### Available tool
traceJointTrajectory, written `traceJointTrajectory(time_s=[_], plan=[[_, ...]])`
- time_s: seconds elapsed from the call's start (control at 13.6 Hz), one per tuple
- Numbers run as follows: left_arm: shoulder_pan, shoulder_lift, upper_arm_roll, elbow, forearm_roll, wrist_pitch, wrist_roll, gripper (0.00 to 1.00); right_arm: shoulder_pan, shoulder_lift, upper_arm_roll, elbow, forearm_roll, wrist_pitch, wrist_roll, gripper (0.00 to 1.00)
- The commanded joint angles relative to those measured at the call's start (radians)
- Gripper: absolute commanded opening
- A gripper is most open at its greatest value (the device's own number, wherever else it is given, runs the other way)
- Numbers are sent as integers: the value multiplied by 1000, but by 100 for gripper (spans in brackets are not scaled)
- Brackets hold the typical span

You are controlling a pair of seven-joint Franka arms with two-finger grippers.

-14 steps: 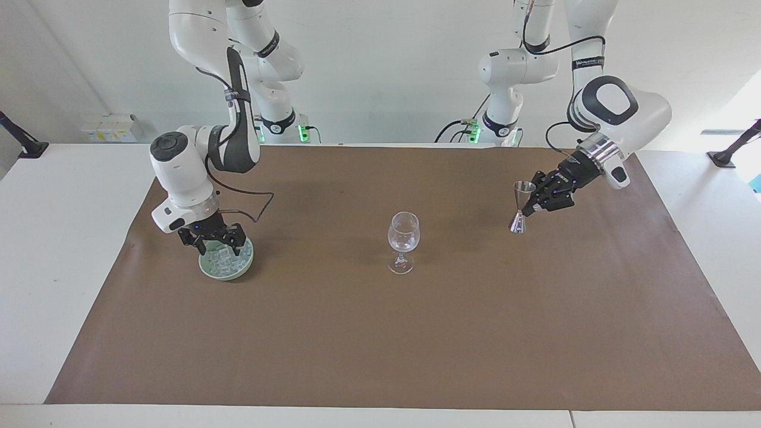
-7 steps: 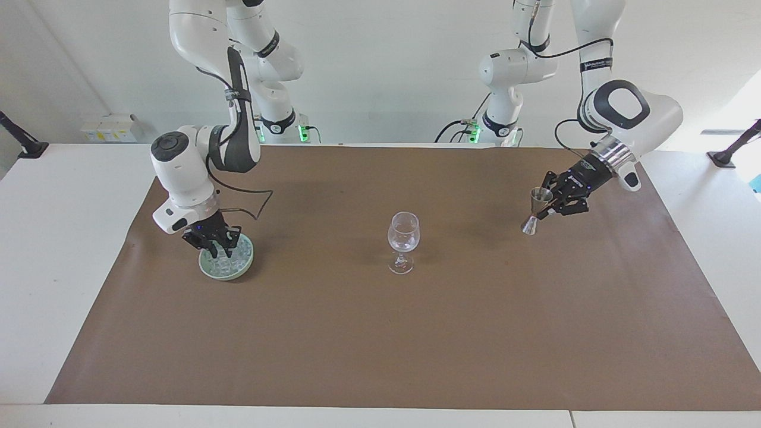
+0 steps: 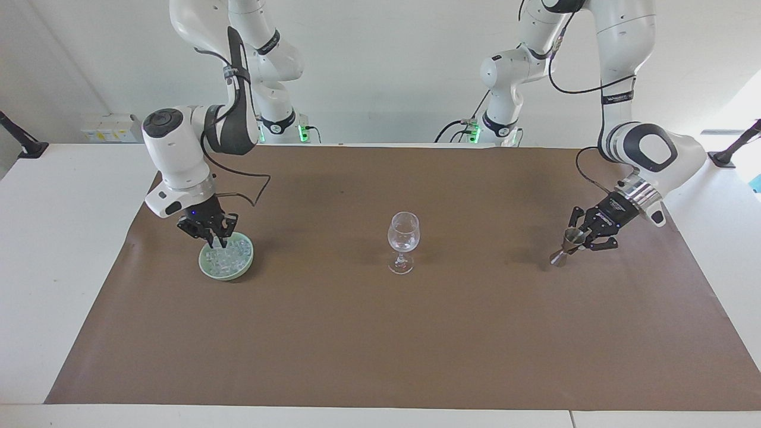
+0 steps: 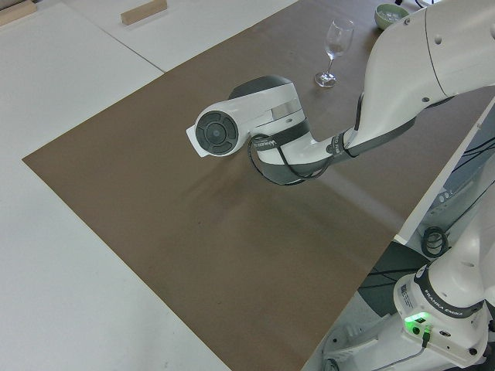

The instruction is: Pour wine and add ice with both arms

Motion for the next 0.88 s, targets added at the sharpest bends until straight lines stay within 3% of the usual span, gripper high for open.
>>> traceJointTrajectory(time_s=[0.0,0.22,0.44,0.66,0.81], plan=[[10,53,-11,38,-18,16,-23,0,19,-78,30,52,19,-137,-14,0],[6,69,-11,36,-47,17,-24,0,19,-121,71,115,20,-227,41,0],[-5,67,-11,22,-48,16,-24,0,20,-112,105,208,23,-310,52,0],[-10,64,-11,6,-47,14,-21,0,20,-104,160,219,75,-294,121,0],[-10,60,-11,-4,-45,11,-21,0,20,-91,212,228,199,-251,161,0]])
